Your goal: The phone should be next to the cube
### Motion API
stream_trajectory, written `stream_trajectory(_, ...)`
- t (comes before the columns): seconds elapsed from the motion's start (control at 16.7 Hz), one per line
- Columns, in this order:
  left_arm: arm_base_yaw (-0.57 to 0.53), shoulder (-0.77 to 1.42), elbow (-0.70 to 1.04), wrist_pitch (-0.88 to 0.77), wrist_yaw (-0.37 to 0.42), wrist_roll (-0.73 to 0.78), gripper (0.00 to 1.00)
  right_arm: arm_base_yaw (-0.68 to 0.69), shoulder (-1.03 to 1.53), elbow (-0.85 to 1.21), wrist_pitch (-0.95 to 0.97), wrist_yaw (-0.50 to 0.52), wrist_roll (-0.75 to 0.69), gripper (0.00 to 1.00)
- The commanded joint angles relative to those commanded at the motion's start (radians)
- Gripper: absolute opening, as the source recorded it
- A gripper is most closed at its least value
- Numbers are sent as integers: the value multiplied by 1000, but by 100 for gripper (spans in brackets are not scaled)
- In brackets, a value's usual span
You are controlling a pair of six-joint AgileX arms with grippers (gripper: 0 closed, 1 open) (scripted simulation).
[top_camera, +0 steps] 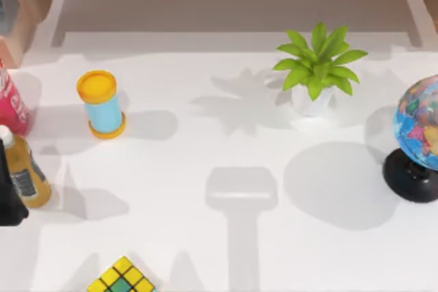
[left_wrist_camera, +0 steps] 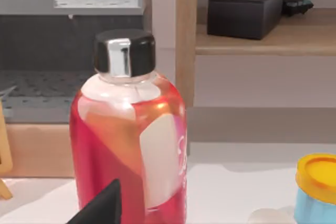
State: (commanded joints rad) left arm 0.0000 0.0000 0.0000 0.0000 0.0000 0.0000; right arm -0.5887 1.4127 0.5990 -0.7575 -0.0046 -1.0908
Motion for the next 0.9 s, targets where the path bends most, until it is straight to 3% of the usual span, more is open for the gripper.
stream_trajectory(0.54, 0, 0, 0, 0, 0, 0, 100, 14, -44, 42, -56, 1, 14, 0)
stream_trajectory(0.9, 0, 0, 0, 0, 0, 0, 100, 196, -86, 82, -150, -2, 192, 0)
